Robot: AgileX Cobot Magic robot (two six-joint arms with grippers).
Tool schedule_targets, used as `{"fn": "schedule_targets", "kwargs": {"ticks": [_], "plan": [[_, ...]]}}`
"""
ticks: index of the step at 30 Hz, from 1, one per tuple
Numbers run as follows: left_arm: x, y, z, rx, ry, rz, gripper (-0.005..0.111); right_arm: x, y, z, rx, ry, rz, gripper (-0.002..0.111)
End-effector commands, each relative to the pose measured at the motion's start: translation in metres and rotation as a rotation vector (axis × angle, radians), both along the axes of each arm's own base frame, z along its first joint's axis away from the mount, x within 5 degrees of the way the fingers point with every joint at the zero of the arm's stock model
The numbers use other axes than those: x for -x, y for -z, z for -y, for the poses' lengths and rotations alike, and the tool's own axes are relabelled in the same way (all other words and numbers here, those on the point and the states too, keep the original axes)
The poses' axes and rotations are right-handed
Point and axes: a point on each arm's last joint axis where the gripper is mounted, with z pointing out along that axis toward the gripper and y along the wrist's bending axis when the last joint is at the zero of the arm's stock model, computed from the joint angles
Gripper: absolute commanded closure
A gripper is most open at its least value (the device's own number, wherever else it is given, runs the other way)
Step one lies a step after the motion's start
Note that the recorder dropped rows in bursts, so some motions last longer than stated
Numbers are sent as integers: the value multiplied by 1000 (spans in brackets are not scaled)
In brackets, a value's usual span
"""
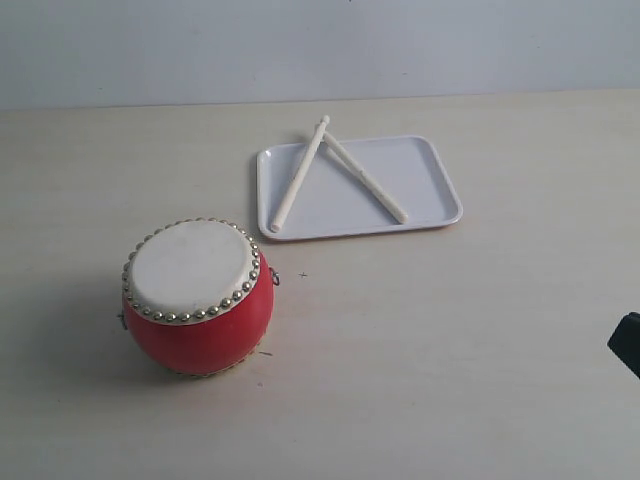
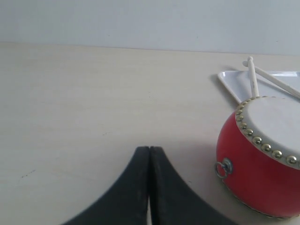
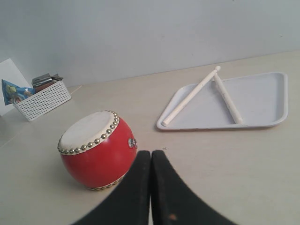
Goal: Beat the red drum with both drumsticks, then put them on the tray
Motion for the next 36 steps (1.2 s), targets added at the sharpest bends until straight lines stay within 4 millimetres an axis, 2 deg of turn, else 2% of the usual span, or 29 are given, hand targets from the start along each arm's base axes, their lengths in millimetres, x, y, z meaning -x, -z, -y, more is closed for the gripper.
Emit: {"fn": "schedule_targets", "kwargs": {"ticks": [1, 15, 19, 24, 29, 36], "plan": [[0, -1, 0, 2, -3, 15, 107, 0, 1, 0, 8, -2, 6, 108], [0, -1, 0, 2, -3, 15, 107, 0, 1, 0, 13, 2, 13, 108], [0, -1, 0, 2, -3, 15, 107, -3, 2, 7, 132, 62, 53, 108], [0, -1, 0, 4, -3, 15, 107, -5, 5, 14, 116, 148, 14, 108], [0, -1, 0, 4, -3, 15, 107, -6, 4, 14, 250, 124, 78, 108], [0, -1, 0, 4, -3, 15, 107, -5, 4, 12, 307, 88, 113, 108]]}}
